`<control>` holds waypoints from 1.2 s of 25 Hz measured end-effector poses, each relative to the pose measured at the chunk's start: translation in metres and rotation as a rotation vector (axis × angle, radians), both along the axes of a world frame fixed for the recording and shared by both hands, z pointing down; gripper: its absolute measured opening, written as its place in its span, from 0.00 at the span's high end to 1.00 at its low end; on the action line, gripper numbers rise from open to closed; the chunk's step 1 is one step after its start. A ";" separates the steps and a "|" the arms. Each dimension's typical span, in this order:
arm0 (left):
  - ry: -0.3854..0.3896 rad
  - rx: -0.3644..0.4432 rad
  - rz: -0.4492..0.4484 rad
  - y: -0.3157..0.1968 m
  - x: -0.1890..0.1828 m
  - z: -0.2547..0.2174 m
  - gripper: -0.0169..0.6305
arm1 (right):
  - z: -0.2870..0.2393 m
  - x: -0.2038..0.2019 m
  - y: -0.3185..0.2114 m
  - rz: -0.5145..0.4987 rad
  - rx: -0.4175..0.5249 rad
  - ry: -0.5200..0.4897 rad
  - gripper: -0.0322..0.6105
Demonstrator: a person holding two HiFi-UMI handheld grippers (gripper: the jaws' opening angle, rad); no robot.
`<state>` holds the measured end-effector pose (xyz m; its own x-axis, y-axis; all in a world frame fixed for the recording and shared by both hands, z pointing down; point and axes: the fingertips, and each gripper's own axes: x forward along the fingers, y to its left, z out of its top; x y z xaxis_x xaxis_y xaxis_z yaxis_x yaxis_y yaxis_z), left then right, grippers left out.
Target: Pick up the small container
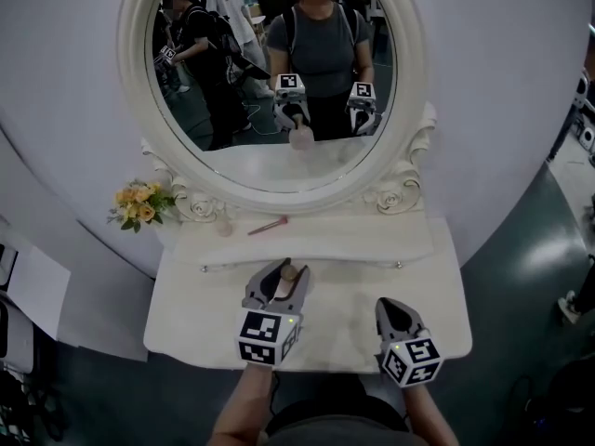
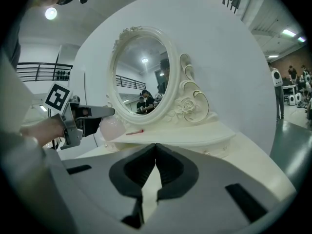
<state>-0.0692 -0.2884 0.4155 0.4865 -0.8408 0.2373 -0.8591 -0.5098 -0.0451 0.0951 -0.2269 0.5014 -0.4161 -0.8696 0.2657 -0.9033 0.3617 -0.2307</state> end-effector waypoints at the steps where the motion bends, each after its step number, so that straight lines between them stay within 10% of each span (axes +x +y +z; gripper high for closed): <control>1: 0.002 0.003 0.000 0.001 0.000 -0.002 0.76 | 0.000 0.000 0.001 -0.001 0.001 0.001 0.94; 30: 0.009 0.008 -0.014 0.010 -0.013 -0.010 0.76 | -0.004 -0.010 0.003 -0.011 0.006 0.049 0.95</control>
<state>-0.0821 -0.2787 0.4052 0.4764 -0.8496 0.2263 -0.8667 -0.4971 -0.0418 0.0855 -0.2236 0.4971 -0.4123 -0.8666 0.2811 -0.9094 0.3729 -0.1841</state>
